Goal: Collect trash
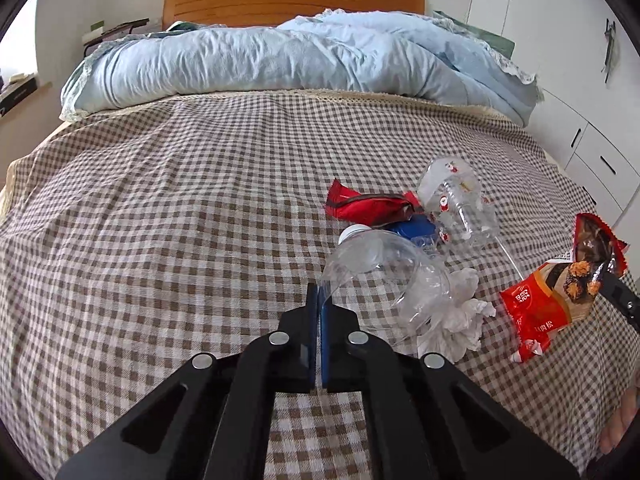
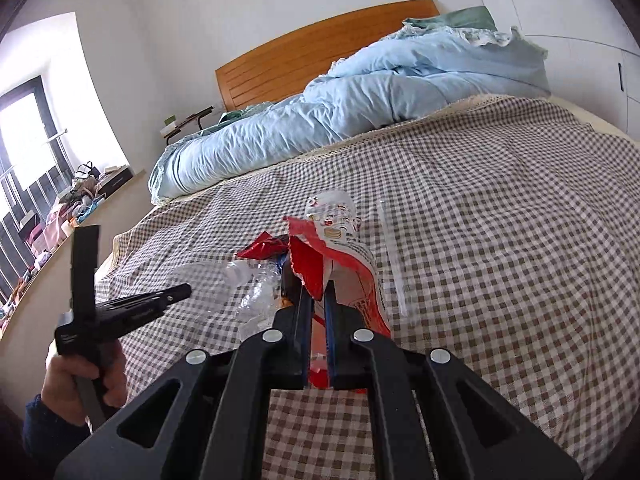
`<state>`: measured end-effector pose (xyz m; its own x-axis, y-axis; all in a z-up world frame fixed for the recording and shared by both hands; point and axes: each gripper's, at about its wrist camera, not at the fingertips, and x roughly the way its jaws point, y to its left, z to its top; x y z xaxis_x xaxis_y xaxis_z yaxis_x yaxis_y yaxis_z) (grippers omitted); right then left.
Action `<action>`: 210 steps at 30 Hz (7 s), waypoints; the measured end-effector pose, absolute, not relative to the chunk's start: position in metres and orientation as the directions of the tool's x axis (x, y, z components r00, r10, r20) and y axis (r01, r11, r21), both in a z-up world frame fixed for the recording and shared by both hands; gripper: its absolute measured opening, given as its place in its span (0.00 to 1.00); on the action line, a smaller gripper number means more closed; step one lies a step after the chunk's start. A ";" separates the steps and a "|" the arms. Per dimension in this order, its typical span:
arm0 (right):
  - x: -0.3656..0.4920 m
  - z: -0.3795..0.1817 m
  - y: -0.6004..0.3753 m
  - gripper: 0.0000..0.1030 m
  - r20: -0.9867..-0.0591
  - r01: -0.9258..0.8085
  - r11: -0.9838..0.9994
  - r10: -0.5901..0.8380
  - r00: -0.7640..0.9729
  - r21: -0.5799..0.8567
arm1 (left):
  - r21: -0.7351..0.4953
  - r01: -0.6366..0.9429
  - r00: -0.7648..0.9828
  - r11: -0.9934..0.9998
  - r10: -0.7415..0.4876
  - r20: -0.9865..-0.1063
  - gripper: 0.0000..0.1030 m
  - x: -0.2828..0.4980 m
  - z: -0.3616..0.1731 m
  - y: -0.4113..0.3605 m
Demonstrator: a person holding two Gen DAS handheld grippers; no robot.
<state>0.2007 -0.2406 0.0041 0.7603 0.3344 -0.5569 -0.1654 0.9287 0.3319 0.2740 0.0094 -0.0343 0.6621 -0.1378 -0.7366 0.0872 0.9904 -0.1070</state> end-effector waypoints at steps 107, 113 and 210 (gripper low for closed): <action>0.103 -0.040 -0.386 0.69 -0.584 0.186 0.724 0.346 0.734 0.664 | -0.150 0.318 0.718 0.936 -0.342 -0.606 0.00 0.202 0.032 -0.053; 0.148 -0.071 -0.387 0.72 -0.601 0.284 0.605 0.419 0.681 0.744 | -0.195 0.342 0.682 0.919 -0.386 -0.621 0.00 0.204 0.030 -0.053; -0.341 -0.222 -0.591 0.62 -0.901 0.730 0.584 0.003 0.434 0.354 | -0.295 0.860 -0.300 0.417 -0.056 -0.952 0.01 -0.107 -0.348 -0.568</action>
<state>-0.3412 -0.5913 -0.2216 0.4345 0.0029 -0.9007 0.7303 0.5842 0.3541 -0.1065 -0.5680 -0.3482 -0.2998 -0.0557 -0.9524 0.8599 0.4166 -0.2950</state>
